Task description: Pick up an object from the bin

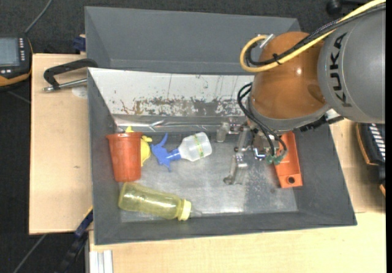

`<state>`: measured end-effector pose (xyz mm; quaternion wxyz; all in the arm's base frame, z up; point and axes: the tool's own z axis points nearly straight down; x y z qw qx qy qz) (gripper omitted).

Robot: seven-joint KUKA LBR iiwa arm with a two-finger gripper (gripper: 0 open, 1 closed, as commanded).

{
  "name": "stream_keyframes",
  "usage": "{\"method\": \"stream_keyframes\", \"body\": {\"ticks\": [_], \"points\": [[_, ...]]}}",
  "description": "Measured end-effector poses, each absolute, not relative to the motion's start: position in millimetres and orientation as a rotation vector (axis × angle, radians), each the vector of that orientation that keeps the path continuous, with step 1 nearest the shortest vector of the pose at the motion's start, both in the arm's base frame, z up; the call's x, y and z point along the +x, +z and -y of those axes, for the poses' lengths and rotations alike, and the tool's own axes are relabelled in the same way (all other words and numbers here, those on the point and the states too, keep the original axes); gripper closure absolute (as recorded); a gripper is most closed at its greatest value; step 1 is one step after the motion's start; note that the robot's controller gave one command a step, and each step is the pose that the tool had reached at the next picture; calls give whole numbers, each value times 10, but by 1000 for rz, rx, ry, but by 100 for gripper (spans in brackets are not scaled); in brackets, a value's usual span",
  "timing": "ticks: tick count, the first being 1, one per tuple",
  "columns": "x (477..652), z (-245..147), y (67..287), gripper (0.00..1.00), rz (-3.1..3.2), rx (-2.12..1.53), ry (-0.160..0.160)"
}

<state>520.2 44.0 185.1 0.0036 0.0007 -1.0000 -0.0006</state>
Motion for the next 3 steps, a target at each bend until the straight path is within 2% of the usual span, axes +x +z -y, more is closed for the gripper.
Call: {"method": "stream_keyframes", "body": {"ticks": [1, 2, 3], "points": [[5220, -438, 1894, 0, 3143, 0, -3], [5437, -718, 1420, 0, 3147, 39, -3], [5568, -746, 999, 0, 3144, -72, -7]]}}
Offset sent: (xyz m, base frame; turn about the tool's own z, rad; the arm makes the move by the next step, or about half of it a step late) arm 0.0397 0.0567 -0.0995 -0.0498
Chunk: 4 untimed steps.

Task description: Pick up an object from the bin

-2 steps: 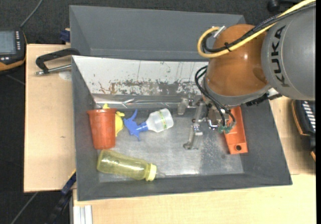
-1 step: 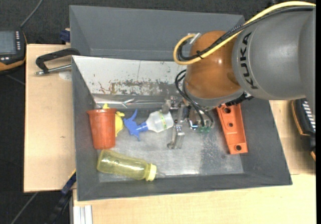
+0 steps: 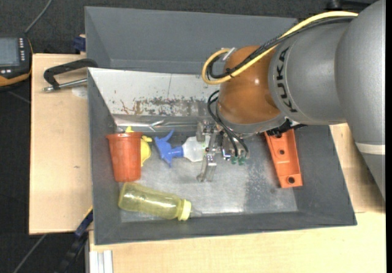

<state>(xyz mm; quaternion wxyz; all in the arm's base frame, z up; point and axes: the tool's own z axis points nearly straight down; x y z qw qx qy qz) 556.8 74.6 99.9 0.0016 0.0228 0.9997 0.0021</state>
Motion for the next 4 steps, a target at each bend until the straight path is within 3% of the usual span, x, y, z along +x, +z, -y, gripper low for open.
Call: {"method": "stream_keyframes", "body": {"ticks": [1, 2, 3, 4], "points": [[5767, -871, 708, 100, -3130, -73, 7], [5767, -870, 708, 100, -3130, -73, 7], [5736, -848, 1138, 100, -3135, -66, 7], [5829, -836, 1363, 100, -3116, -64, 10]]}}
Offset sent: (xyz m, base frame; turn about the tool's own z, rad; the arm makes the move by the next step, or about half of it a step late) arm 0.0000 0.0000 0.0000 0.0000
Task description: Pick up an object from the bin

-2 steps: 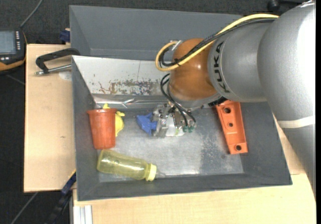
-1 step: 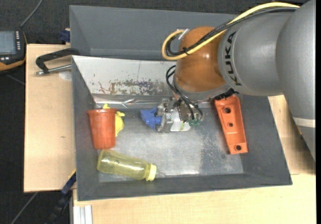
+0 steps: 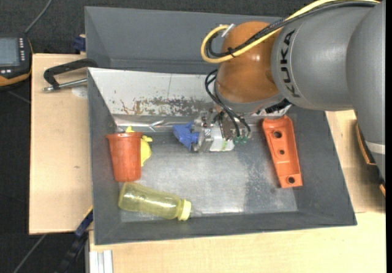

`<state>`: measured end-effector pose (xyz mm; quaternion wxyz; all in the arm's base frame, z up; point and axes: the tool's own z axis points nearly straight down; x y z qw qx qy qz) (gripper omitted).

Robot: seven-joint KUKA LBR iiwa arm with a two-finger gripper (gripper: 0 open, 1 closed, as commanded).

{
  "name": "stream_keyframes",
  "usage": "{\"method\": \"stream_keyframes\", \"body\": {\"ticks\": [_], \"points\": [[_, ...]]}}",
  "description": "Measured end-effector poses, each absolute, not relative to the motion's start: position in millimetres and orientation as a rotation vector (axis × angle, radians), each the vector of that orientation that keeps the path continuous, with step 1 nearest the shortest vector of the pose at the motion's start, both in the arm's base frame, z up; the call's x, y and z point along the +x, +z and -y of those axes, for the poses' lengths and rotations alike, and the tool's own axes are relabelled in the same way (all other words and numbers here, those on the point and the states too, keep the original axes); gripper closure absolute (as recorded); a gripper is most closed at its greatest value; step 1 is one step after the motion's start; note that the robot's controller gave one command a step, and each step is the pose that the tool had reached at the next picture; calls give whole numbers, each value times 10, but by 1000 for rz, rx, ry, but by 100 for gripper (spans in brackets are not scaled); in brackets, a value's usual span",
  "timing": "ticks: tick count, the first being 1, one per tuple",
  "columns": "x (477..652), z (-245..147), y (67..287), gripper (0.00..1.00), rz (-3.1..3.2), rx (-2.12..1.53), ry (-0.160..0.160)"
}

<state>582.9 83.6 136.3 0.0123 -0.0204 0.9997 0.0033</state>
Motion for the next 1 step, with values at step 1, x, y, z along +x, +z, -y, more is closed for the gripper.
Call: {"method": "stream_keyframes", "body": {"ticks": [1], "points": [[5743, -1250, 2540, 100, -3129, -33, 11]]}}
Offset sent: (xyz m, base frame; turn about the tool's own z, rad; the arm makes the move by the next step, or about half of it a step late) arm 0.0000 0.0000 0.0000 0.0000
